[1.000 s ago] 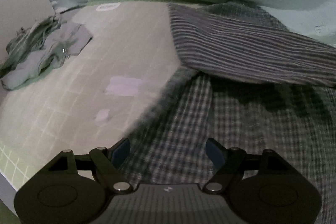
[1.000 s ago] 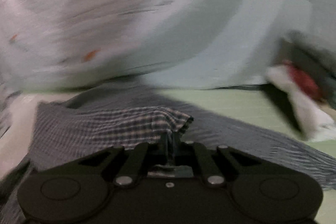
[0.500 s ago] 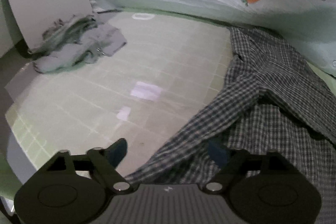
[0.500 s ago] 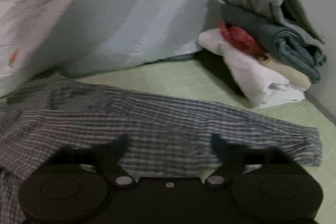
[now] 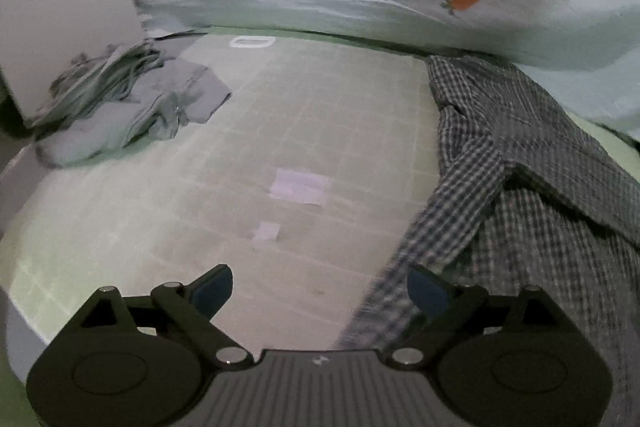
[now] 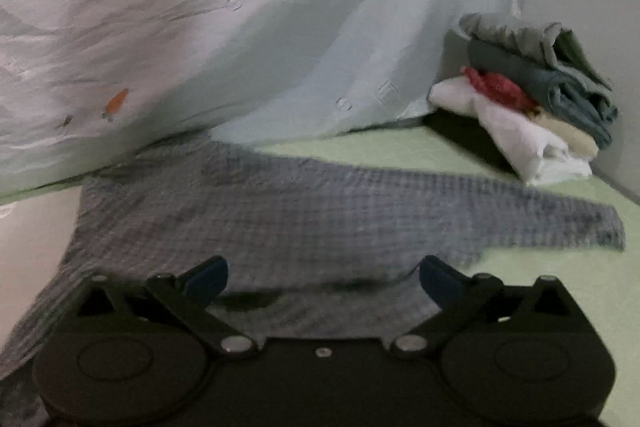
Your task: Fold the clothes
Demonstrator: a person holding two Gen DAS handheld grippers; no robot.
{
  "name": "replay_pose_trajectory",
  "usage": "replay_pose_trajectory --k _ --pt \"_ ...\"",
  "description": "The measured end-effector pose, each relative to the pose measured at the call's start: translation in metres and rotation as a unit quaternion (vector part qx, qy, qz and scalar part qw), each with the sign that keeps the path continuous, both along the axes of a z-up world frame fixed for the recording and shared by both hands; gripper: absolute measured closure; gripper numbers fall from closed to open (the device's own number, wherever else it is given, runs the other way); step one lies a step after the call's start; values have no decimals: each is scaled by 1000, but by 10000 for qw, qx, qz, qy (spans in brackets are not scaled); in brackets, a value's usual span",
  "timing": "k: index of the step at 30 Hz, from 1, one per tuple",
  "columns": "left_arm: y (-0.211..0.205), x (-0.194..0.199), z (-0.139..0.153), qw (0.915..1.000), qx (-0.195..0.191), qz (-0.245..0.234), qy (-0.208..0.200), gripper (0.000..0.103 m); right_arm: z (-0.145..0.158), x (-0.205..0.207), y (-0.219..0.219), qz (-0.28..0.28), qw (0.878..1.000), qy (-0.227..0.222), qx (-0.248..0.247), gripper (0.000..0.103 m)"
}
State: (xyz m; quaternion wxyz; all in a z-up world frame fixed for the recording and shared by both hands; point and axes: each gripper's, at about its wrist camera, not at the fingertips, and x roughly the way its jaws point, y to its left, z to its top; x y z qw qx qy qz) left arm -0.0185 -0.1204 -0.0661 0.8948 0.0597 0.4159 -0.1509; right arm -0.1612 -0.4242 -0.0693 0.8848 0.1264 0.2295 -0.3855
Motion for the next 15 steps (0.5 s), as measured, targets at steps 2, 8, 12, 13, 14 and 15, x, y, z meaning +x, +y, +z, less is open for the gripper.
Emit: replay_pose_trajectory --k 2,8,12,13,14,15 --pt "15 9 0 9998 -62 -179 48 9 -1 5 28 55 10000 62 9 0" --pt "57 31 -4 9968 -61 -797 96 9 -15 28 127 195 9992 266 212 0" --pt "85 44 -7 9918 70 -1275 92 9 -24 50 185 306 9985 311 340 0" --pt "92 47 -8 9907 100 -1357 96 9 -26 56 197 387 9980 337 357 0" --pt "98 49 -8 9901 126 -1397 107 9 -27 63 209 468 9975 363 374 1" --pt "105 51 -8 9894 154 -1436 121 9 -28 69 219 533 9970 387 395 3"
